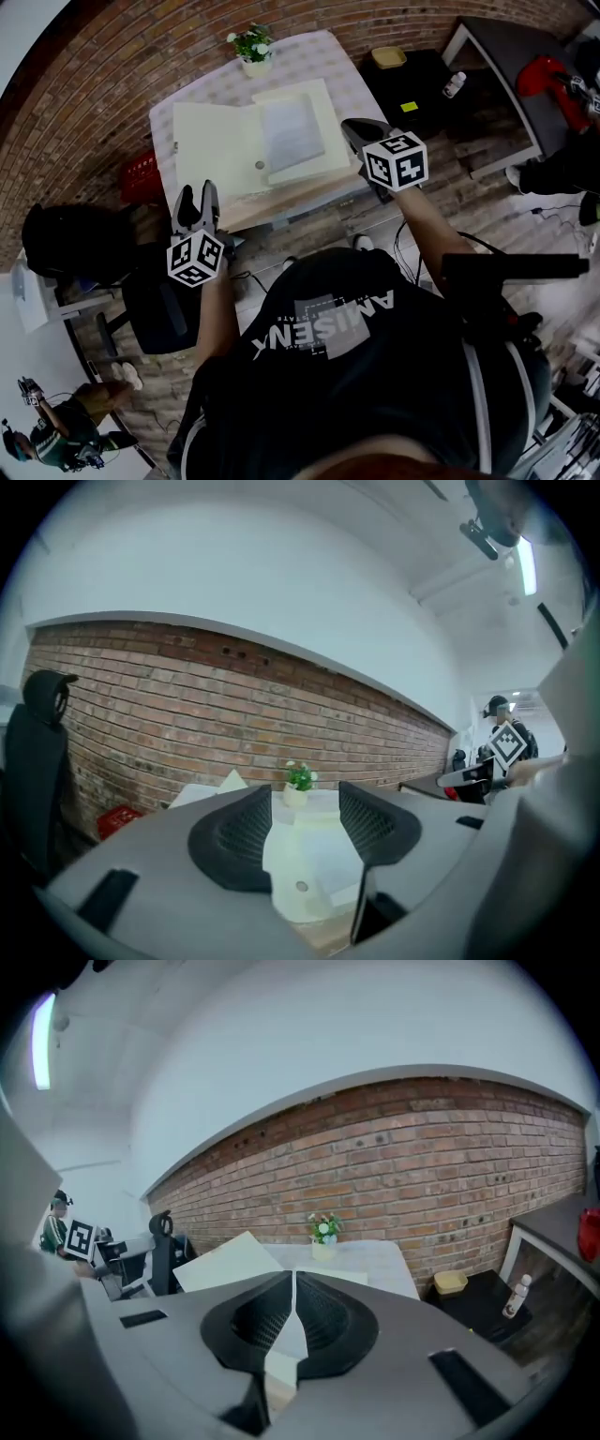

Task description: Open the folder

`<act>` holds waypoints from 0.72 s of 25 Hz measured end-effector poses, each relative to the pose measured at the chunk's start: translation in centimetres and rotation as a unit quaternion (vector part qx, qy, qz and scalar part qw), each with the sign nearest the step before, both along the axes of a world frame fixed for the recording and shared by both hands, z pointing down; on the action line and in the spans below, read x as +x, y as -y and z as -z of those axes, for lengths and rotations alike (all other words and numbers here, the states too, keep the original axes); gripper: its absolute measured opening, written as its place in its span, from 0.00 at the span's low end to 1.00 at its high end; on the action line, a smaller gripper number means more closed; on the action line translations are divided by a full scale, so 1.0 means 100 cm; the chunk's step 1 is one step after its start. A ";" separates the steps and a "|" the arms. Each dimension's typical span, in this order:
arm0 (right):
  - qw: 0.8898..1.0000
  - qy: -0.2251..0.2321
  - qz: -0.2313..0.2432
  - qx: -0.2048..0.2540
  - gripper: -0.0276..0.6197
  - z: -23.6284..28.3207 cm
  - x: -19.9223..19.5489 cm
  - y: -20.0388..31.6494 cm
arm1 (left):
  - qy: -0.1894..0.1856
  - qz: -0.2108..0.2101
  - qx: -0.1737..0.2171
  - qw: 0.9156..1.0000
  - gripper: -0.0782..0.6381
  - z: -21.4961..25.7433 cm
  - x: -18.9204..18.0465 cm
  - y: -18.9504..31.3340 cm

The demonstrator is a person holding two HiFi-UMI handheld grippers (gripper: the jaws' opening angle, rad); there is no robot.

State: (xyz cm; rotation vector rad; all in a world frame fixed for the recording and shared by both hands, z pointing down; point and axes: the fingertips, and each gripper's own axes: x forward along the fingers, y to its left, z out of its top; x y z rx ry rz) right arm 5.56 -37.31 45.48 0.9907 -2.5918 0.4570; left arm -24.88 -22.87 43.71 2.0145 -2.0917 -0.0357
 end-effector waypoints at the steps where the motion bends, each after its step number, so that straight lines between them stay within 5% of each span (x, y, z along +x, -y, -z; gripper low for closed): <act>1: 1.000 0.003 -0.002 0.007 0.11 0.010 0.001 -0.001 | -0.003 -0.014 0.006 1.000 0.44 0.008 0.008 0.005; 9: 0.997 0.041 0.003 0.062 0.11 0.078 0.003 -0.018 | -0.022 -0.052 0.060 0.997 0.15 0.062 0.047 0.026; 18: 0.991 0.060 -0.015 0.120 0.11 0.121 0.012 -0.022 | -0.029 -0.077 0.062 0.995 0.13 0.084 0.070 0.038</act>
